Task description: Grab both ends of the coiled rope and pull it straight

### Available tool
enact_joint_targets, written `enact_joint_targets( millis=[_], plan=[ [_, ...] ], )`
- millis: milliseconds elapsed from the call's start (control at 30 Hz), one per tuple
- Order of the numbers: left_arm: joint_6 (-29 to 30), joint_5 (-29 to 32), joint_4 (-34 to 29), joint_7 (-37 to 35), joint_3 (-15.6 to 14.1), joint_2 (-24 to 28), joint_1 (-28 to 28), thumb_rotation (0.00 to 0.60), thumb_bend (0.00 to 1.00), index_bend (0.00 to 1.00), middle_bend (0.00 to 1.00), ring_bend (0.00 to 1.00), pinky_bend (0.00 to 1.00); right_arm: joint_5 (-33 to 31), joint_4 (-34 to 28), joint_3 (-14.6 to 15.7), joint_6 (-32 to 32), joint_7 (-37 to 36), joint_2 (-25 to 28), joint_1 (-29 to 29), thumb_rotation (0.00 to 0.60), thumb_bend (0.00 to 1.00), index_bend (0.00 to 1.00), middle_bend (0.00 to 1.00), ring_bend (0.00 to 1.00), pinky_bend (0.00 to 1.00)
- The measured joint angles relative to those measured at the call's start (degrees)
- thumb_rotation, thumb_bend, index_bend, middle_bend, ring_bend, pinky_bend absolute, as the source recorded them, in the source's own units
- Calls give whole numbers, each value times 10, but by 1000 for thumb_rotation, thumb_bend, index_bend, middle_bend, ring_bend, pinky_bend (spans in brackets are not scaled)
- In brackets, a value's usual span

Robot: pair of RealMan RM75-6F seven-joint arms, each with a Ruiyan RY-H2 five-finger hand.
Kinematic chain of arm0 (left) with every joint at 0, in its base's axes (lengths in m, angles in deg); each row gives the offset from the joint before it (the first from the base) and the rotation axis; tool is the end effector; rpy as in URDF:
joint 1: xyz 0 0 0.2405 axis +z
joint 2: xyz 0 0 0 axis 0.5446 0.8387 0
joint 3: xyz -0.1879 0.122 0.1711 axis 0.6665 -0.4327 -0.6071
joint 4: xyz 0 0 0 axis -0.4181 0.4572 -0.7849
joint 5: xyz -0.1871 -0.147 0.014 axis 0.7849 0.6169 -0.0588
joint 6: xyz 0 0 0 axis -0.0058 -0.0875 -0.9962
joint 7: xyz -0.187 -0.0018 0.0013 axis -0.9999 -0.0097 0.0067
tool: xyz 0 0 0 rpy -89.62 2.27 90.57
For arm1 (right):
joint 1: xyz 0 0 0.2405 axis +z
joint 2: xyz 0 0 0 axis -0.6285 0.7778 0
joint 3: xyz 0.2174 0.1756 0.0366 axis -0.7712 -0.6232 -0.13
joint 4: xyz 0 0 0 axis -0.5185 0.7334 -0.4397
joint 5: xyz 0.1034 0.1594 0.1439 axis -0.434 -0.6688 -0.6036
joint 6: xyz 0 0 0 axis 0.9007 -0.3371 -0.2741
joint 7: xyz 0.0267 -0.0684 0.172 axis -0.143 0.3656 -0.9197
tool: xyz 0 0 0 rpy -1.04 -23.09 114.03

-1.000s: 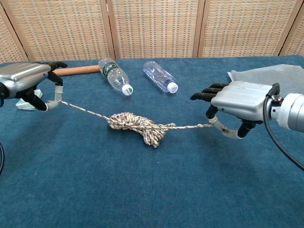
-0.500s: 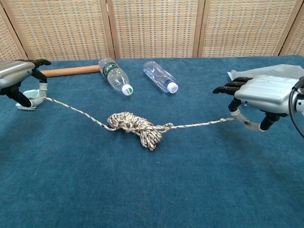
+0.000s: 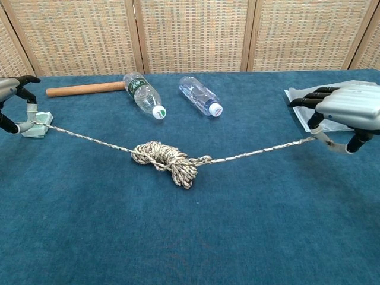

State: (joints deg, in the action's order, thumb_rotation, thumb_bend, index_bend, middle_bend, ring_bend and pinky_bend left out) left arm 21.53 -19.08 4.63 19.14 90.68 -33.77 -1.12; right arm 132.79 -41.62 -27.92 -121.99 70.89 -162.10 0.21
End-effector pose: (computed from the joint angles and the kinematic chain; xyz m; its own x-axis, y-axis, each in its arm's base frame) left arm -0.3036 0.4300 0.0167 0.5429 0.1519 0.8260 0.8389 -0.0511 -0.5420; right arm -0.2486 -0.4056 -0.0086 0.8256 -0.0849 0.5578 -0.5219 -0.4905 0.6979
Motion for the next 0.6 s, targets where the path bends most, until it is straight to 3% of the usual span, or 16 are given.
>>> enact_joint_targets(
  millis=[533,567,600],
  plan=[
    [-8,1,9,-9,3,3,9,600,466,761,0,0,0,-10,10,-2,0,5,10,-12,600,586,674,0,0,0],
    [-9,1,7,-8,3,2,10,600,461,707,0,0,0,-10,9,-1,1,6,10,-12,600,576,643,0,0,0],
    [-9,1,6,-8,2,3,10,600,398,564,0,0,0,-10,8,-1,1,6,10,-12,600,504,550,0,0,0]
  ],
)
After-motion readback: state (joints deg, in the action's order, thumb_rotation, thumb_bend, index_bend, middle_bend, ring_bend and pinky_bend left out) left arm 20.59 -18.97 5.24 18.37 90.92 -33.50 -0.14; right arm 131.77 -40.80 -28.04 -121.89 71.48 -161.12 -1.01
